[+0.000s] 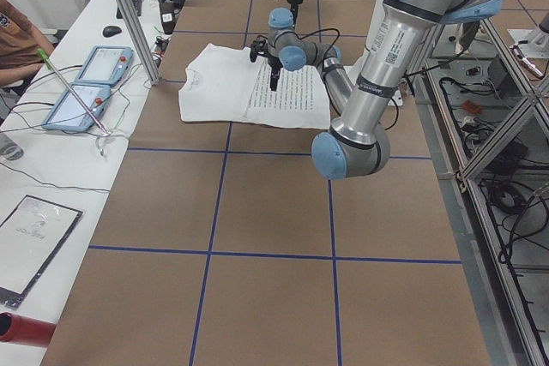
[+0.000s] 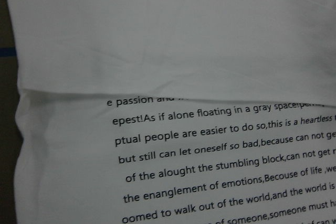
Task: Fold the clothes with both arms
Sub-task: 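Move both grippers down to the hem corners nearest the robot, then adjust both grippers along the hem edge and grasp the hem corners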
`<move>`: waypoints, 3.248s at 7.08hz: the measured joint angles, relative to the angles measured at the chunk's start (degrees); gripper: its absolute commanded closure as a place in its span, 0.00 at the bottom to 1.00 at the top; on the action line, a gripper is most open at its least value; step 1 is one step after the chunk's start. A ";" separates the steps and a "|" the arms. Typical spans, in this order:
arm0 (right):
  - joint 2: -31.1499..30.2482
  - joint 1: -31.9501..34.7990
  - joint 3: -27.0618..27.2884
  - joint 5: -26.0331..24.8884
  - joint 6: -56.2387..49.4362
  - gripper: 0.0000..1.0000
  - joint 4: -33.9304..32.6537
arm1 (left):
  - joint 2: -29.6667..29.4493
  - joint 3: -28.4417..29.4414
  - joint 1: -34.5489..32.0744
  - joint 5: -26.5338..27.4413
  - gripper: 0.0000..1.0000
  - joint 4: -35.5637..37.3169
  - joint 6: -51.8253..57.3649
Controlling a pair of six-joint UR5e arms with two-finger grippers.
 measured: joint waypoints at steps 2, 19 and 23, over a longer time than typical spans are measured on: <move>-1.34 -10.36 0.25 -8.55 5.06 0.00 0.44 | 10.66 -8.82 -0.10 0.24 0.00 0.85 0.21; -5.67 -18.24 -5.61 -8.35 11.23 0.48 7.02 | 13.14 -12.13 0.88 -0.14 0.00 0.95 -2.55; -5.45 -18.22 -5.37 -8.52 11.31 1.00 7.08 | 13.11 -11.79 0.91 -0.05 0.00 0.95 -2.49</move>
